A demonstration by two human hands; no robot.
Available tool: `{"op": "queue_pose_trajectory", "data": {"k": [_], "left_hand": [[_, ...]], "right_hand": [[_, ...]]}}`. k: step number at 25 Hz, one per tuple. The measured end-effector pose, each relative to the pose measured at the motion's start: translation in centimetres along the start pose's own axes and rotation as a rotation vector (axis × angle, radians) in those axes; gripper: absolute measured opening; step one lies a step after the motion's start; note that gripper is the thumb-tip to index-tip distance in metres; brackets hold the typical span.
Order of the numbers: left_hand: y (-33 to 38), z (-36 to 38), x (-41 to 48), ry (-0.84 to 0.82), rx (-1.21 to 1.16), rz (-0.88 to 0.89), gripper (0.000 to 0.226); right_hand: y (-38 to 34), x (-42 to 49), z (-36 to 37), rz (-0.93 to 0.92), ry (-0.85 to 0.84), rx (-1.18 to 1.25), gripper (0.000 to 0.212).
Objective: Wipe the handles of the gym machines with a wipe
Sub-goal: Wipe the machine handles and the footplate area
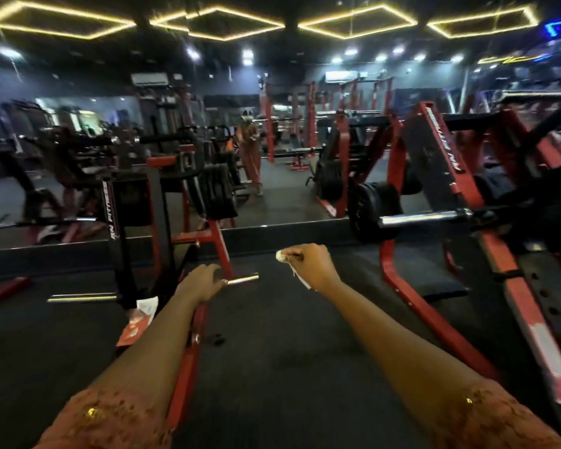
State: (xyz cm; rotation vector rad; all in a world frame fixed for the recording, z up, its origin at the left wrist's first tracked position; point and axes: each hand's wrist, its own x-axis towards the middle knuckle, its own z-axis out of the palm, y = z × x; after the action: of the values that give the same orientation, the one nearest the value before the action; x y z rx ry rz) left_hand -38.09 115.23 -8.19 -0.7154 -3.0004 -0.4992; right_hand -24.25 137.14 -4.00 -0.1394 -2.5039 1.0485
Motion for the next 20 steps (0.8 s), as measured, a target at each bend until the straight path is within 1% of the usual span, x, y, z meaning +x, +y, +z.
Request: {"op": "queue_pose_trajectory", "data": {"k": [2,4,7,9,14,18,20], "left_hand": [[-1.2,-1.4,5.4,0.015,-0.018,-0.058,0.052],[-2.5,-2.8,10.1,0.065,-0.034,-0.103,0.052],[-4.3,-4.6,15.4,0.122,-0.01,-0.157,0.051],[-6.1,-5.6,19.1,0.158,0.008,-0.211,0.053],[-10.9,-7.2,29.6,0.315,-0.075,-0.305,0.056],[-13.6,-7.1,36.5,0.406,-0.127,-0.466,0.058],[-14.7,-6.8,39.1,0.474,-0.16,-0.524,0.059]], "right_hand": [[0.8,6.3,0.5,-0.028,-0.036,0.024,0.02],[1.4,12.0,1.0,-0.08,-0.061,0.038,0.02],[2.1,19.1,2.3,-0.131,-0.074,0.116,0.018],[2.6,24.5,3.8,-0.195,-0.086,0.113,0.018],[2.9,38.8,8.2,-0.354,-0.212,0.187,0.018],[1.8,50.1,11.2,-0.46,-0.317,0.196,0.019],[0.9,55.2,13.0,-0.513,-0.336,0.195,0.019]]}}
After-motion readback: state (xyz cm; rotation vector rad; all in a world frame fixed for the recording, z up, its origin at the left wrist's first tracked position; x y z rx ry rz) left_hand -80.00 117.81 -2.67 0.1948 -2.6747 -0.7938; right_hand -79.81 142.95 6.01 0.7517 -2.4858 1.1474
